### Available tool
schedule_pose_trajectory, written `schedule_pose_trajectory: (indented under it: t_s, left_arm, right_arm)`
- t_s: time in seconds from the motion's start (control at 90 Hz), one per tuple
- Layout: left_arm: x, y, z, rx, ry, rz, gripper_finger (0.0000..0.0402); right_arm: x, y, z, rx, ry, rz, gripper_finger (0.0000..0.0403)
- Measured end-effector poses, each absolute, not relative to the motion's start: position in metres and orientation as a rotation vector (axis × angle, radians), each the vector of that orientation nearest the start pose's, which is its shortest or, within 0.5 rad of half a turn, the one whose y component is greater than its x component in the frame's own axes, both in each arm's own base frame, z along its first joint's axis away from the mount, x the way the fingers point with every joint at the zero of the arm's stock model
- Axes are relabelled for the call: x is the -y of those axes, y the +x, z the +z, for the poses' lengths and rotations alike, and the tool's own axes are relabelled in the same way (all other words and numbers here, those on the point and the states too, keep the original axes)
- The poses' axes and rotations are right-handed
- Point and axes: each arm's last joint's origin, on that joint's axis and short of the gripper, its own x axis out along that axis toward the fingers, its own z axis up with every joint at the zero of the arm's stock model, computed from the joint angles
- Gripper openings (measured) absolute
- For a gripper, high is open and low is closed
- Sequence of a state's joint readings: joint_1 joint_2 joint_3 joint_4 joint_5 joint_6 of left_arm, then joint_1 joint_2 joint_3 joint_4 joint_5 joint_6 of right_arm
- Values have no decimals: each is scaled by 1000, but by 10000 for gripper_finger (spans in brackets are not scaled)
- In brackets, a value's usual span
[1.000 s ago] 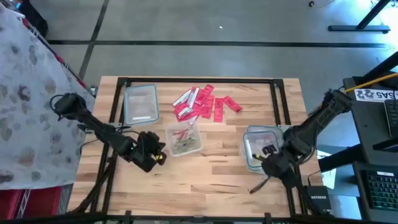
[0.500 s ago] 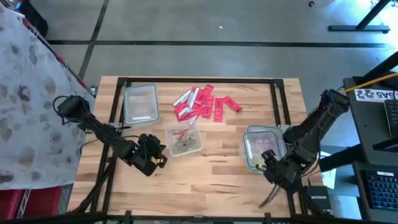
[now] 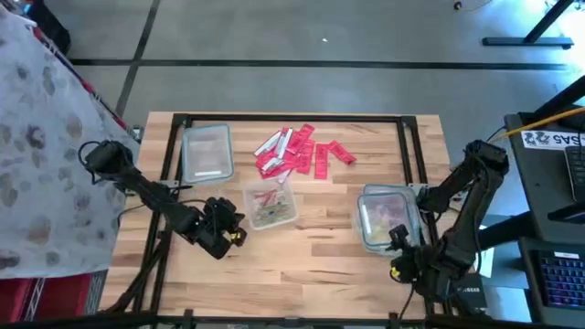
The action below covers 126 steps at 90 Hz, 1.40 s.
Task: Sort candy
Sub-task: Close the square transparent bin
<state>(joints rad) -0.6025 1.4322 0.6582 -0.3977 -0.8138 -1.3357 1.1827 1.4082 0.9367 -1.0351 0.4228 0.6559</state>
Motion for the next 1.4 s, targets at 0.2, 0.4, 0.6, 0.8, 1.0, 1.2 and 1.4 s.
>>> schedule_pose_trajectory:
  t_s: [0.2,0.4,0.6,0.8,1.0,1.2,1.4]
  left_arm:
    - [116,205,156,-571,-480,690,0]
    - [116,206,156,-568,-486,690,0]
    - [117,207,157,-556,-490,680,0]
    - [117,207,157,-556,-489,681,0]
    - [117,207,157,-557,-488,680,0]
    - [116,207,157,-558,-485,680,0]
    - [116,207,157,-558,-485,680,0]
  right_arm:
    - [-210,99,194,-1191,-605,84,227]
    - [-209,99,192,-1203,-540,-1,227]
    - [-219,104,211,-1142,-496,9,227]
    - [-218,109,233,-985,-527,-105,227]
    - [-204,118,222,-986,-494,-228,227]
    - [-186,133,210,-1104,-482,-257,227]
    - [-167,147,220,-1131,-397,-182,219]
